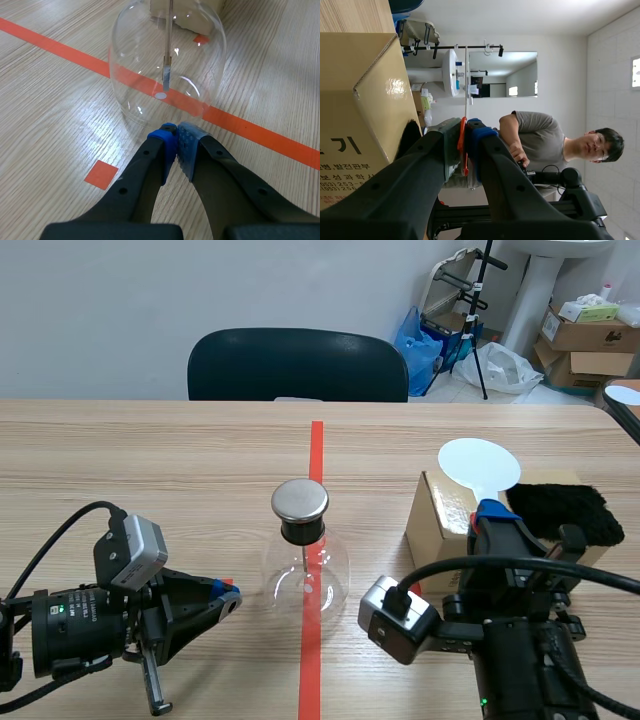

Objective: Do the electroscope experiment

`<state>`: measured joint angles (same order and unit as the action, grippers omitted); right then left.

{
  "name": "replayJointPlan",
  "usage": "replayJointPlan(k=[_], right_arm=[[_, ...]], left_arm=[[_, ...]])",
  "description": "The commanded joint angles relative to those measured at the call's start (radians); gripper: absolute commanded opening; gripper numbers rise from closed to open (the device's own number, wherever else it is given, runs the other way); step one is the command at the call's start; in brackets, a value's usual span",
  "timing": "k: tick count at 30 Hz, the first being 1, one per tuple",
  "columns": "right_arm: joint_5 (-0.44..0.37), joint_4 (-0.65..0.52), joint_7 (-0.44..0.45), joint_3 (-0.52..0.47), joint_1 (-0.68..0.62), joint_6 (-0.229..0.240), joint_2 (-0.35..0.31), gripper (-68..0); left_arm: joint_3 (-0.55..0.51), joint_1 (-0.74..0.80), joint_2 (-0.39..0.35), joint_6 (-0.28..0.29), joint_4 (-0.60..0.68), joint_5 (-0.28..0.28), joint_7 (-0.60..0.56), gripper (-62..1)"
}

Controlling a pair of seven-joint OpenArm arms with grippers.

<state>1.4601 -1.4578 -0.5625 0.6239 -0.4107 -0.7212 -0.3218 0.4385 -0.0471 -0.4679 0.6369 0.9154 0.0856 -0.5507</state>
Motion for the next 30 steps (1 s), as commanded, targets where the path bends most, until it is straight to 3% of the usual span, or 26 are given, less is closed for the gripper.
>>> replayJointPlan(k=[1,12,30], right_arm=[[0.001,-0.014,-0.002,-0.002,0.009,-0.011,-0.005,-66.5],[0.001,-0.014,0.098,-0.002,0.009,-0.011,-0.005,-66.5],[0.001,-0.014,0.488,-0.002,0.009,-0.011,-0.005,-66.5]], left_arm=[[-0.001,-0.003,0.008,0.002,0.019,-0.014,-0.014,-59.2],[-0.001,-0.003,0.008,0.002,0.019,-0.014,-0.014,-59.2],[-0.001,-0.003,0.008,0.002,0.019,-0.014,-0.014,-59.2]])
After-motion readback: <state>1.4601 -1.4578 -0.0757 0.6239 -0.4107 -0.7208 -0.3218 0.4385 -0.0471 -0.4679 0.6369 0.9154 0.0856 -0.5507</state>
